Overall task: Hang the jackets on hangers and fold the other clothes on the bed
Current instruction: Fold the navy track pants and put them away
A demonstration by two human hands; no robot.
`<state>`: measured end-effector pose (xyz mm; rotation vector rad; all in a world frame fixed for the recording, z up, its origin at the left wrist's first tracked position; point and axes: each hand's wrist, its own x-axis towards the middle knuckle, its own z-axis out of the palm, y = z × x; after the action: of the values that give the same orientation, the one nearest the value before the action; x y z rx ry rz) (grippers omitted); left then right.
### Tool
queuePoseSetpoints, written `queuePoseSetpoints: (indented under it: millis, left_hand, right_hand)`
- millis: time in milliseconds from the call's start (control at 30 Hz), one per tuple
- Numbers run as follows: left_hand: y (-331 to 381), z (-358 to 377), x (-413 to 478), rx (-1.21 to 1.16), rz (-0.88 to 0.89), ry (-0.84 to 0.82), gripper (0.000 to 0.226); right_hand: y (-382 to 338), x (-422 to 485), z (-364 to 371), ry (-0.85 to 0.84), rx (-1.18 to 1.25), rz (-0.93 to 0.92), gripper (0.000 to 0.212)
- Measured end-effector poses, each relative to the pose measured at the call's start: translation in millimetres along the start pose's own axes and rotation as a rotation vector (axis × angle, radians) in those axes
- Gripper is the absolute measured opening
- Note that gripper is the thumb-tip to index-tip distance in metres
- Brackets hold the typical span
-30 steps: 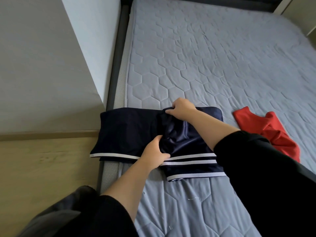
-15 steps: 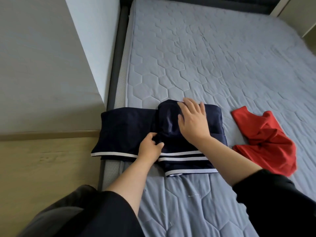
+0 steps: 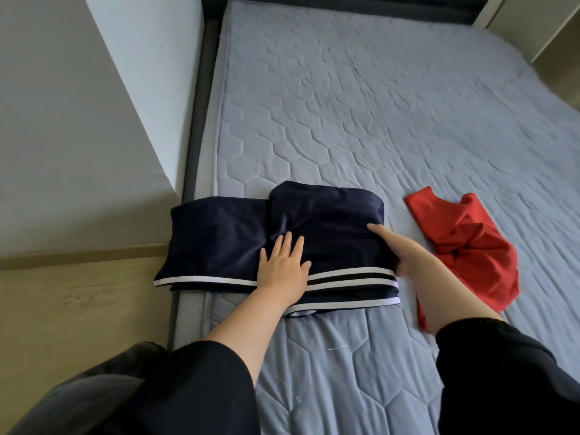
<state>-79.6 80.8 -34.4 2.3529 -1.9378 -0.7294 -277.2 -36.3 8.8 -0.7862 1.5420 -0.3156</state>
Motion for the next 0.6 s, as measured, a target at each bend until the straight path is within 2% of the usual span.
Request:
queuePoseSetpoints:
  millis: [33, 100, 233, 300, 400, 467, 600]
  left_hand:
    - [3, -1, 3, -0.034, -0.011, -0.035, 0.056]
    - [10, -10, 8, -0.193, -0.025, -0.089, 0.054]
    - [28, -24, 16, -0.803, -0.075, -0.166, 0.053]
    - [43, -29, 15, -1.001, -0.094, -0.218, 0.054]
    - [63, -30, 14, -1.111, 0.009, -0.304, 0.049]
    - [64, -34, 16, -1.218, 0.011, -0.353, 0.042]
    - [30, -45, 8, -1.412, -0.052, -0.356, 0.032]
  right_hand:
    - [1, -5, -1, -0.041, -0.005, 0.007, 0.047]
    - [-1, -11, -2, -0.074, 0.016, -0.001, 0.042]
    - [-23, -22, 4, -0.015, 0.109, -0.148, 0.057]
    - [-39, -34, 6, 0.075, 0.081, -0.236, 0.056]
    - [-61, -56, 11, 0.193, -0.028, -0.376, 0.04]
    - [-68, -68, 16, 0.275, -0.143, -0.453, 0.031]
    - [-72, -85, 42, 0.329, -0.245, -0.533, 0.034]
